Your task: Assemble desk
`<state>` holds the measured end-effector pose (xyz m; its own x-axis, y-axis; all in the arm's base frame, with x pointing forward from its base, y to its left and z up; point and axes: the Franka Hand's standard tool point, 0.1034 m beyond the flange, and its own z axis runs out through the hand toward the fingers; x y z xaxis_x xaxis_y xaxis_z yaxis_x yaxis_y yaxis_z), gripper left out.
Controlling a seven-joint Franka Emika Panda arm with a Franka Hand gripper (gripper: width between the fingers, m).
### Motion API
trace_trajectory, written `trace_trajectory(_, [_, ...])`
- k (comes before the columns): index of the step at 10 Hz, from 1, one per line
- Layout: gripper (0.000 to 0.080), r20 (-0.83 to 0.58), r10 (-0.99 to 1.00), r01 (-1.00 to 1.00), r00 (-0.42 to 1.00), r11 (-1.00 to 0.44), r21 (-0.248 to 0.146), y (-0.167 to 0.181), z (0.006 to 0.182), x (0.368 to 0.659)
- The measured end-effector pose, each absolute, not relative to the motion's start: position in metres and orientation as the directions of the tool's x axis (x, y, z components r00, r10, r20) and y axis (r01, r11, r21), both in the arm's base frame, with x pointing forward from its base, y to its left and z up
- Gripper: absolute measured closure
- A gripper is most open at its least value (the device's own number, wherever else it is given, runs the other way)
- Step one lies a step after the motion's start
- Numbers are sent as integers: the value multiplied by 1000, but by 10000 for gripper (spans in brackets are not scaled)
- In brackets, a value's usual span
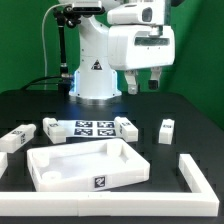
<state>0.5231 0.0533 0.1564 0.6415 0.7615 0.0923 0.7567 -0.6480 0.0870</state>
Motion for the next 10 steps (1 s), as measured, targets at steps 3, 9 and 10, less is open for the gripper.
trace_trajectory(3, [150,92,761,757,642,-648,87,53,156,523])
trace_trajectory(9, [150,56,872,864,487,-490,114,35,163,501])
trace_trajectory(10, [150,39,896,888,443,-445,115,32,163,495])
